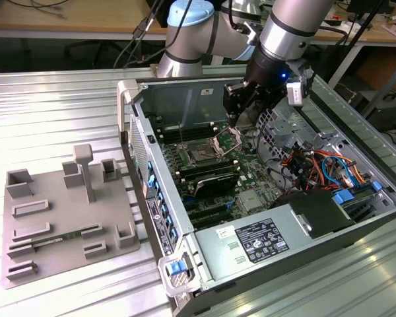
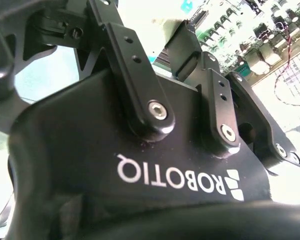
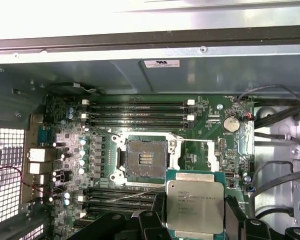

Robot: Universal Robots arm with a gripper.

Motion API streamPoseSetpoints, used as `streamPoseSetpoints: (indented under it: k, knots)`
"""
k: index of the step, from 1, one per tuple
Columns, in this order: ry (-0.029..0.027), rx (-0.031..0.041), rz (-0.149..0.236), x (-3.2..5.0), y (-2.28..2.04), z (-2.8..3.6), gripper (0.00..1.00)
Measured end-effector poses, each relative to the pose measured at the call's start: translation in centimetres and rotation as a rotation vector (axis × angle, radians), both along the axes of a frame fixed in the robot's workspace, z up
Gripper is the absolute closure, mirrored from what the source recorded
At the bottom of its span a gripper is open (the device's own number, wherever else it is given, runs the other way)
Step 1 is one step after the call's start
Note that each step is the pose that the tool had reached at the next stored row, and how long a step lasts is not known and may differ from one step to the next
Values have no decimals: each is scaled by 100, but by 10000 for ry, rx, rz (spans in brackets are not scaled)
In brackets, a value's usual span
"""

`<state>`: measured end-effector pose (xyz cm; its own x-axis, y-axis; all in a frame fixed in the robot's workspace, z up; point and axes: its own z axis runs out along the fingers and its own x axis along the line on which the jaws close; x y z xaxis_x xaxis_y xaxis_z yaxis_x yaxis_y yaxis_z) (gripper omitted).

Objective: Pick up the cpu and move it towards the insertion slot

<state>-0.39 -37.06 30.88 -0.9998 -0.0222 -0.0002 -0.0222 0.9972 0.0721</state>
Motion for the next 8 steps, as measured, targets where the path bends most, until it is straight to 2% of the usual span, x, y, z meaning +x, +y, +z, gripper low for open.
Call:
streamPoseSetpoints:
  k: [2,5,8]
  knots:
    - [0,0,-1,-2,9,-5,45]
    - [0,0,0,-26,107,-34,45]
    - [0,0,1,-29,125,-34,45]
